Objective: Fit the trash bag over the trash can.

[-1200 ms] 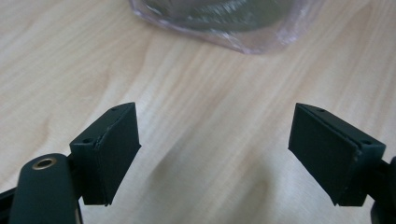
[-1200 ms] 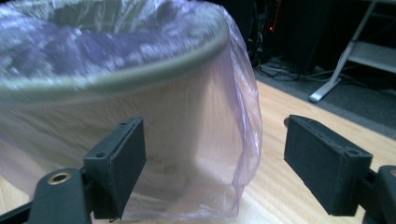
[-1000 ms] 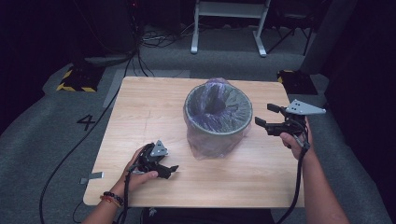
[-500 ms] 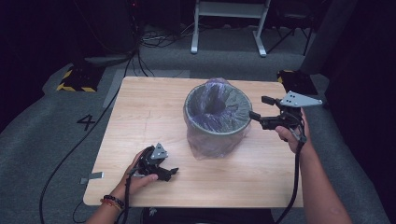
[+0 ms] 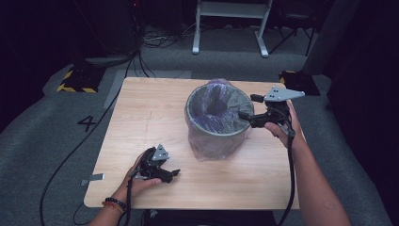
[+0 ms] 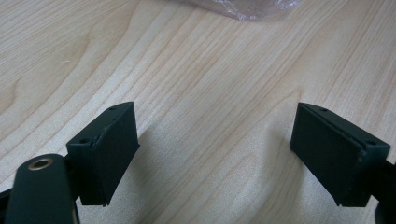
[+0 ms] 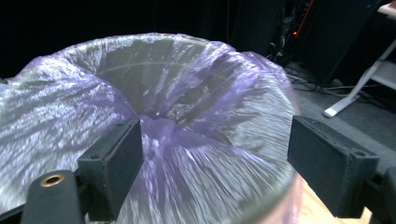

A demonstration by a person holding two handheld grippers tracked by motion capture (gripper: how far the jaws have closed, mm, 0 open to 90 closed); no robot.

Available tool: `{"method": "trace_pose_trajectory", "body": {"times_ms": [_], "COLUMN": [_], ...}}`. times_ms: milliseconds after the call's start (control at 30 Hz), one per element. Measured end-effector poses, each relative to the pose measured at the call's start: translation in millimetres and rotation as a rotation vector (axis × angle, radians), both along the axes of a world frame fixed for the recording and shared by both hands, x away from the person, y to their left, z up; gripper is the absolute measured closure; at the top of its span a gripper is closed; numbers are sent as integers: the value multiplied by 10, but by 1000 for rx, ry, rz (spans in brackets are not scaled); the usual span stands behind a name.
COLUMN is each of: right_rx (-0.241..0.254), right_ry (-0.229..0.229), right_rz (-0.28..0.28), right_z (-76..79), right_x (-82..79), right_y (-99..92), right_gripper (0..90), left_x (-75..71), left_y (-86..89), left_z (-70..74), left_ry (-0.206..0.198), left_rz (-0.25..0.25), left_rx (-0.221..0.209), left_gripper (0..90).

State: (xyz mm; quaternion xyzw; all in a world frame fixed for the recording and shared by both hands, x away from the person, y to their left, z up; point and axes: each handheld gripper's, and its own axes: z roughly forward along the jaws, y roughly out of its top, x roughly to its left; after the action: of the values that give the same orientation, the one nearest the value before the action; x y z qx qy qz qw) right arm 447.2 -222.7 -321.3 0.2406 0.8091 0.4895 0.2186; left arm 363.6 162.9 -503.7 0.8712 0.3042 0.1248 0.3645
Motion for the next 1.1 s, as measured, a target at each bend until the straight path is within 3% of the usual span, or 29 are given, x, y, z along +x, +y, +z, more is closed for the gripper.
{"method": "trace_pose_trajectory", "body": {"times_ms": [567,800,1100], "right_rx": [-61,-112,-173], "right_ry": [89,128,192], "right_rz": [52,67,47], "right_z": [-37,-76,-103], "right_x": [191,248,332], "right_y": [364,514,605], "right_gripper": [171,171,171], "left_x": [0,1,-1], "left_y": [0,0,0], "left_z": [0,0,0], "left_ry": [1,0,0], "left_rz": [-1,-3,-4], "left_rx": [-1,0,0], "left_gripper": [148,148,149]}}
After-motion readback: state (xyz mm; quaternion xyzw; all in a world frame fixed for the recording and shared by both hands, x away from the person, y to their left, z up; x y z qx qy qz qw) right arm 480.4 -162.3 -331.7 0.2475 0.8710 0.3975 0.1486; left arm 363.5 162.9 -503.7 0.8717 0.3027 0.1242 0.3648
